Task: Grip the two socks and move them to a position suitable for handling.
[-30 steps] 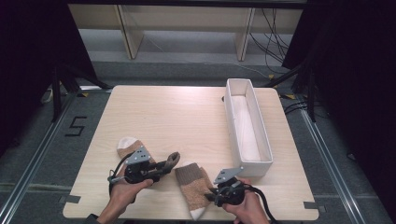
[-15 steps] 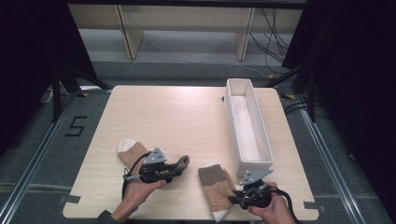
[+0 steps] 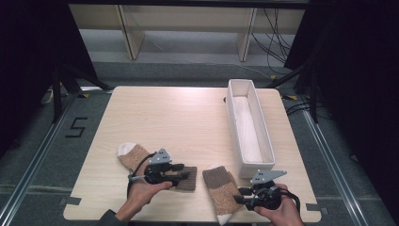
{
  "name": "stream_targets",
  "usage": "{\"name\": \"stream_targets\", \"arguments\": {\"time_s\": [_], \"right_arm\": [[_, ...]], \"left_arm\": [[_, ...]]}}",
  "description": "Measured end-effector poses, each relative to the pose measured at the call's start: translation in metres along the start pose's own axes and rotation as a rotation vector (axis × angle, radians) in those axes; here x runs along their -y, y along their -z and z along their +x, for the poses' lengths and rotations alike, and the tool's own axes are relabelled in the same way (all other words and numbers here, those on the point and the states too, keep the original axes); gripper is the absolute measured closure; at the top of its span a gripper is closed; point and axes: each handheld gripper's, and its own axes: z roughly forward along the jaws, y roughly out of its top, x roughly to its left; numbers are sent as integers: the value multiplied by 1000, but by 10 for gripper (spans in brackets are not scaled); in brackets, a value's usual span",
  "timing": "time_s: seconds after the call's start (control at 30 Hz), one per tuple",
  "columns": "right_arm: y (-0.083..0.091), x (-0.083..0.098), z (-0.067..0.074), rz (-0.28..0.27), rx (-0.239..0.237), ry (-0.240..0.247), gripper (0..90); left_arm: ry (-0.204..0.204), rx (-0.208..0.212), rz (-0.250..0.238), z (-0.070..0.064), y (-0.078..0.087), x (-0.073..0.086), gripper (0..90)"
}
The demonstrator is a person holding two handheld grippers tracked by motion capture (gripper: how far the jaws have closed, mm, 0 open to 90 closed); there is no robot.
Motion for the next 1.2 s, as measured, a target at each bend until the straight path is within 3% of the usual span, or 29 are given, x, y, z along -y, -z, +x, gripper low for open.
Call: {"name": "stream_targets", "arguments": {"time_s": [0.1,0.17,0.23,0.3,0.4,0.5,0.53,0.6,0.67,0.7,0.77,0.9,1.03,1.2], "right_arm": [[3,-4,5,-15,12,0,632],[0,-6,8,-39,20,10,632],[0,-11,9,-22,29,46,630],[-4,-15,14,-32,20,38,627],[-10,-26,18,-20,7,72,627],[-20,-41,24,1,-9,96,627],[-24,-46,27,3,-16,97,627],[-32,-56,32,12,-19,113,628],[-40,-65,37,20,-22,142,627],[-44,-69,39,31,-45,143,628],[-52,-76,41,48,-42,169,628],[-67,-82,46,90,-47,166,628],[-81,-89,48,127,-49,207,628],[-99,-95,52,177,-39,224,611]], "left_arm": [[4,-47,-23,13,20,0,588],[-2,-111,-26,26,36,3,591],[30,-144,-15,42,53,9,592],[58,-208,-22,58,70,15,590],[126,-284,-35,83,89,27,591],[154,-363,-26,101,100,36,567],[181,-387,-35,104,102,38,542],[192,-416,-32,112,104,42,530],[184,-440,24,119,109,45,515],[204,-443,26,121,108,47,496],[214,-441,70,127,108,50,472],[243,-467,83,135,105,54,439],[279,-484,100,142,103,56,402],[285,-491,116,150,101,54,405]]}}
